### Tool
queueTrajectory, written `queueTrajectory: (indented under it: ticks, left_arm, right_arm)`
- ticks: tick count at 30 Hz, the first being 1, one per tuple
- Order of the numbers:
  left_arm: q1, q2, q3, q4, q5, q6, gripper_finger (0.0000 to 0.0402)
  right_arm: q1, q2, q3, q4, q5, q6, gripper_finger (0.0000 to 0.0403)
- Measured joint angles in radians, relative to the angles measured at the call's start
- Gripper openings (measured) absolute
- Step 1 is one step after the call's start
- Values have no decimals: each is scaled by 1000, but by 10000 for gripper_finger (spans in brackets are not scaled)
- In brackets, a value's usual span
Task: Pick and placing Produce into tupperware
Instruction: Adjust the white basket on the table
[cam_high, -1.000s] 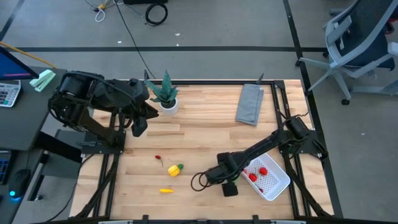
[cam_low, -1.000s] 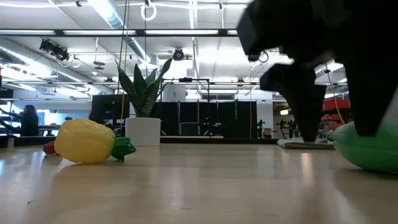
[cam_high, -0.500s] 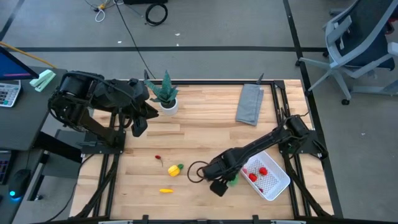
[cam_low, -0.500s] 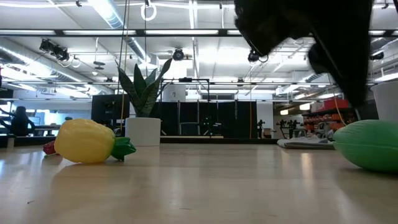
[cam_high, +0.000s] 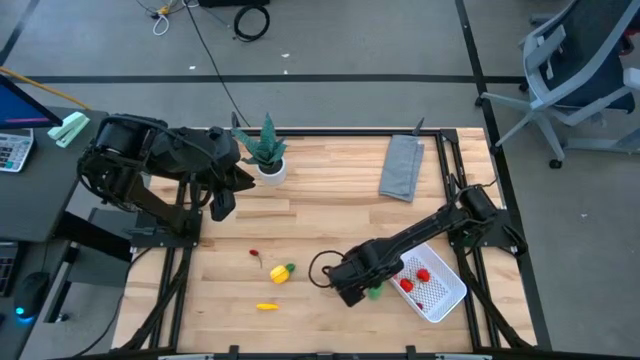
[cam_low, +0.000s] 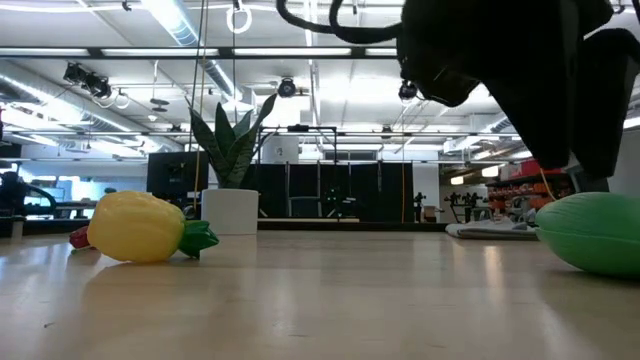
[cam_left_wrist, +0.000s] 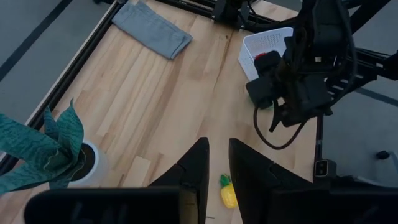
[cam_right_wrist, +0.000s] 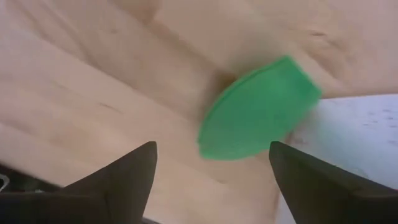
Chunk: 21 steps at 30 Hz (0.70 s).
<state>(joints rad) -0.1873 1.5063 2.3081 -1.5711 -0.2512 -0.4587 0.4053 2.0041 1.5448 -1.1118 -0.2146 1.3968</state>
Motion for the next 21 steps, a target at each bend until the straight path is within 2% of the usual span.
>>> queueTrajectory:
  ticks: [4,15,21]
  left_arm:
    - [0,0,0,0,0,1,68]
    - [0,0,0,0,0,79,65]
    - [0,0,0,0,0,85,71]
  right_arm:
    - [1,0,-1,-54,5,34,320]
    - [26,0,-1,-49,-1,184,320]
    - [22,0,2,-45,-10,161,320]
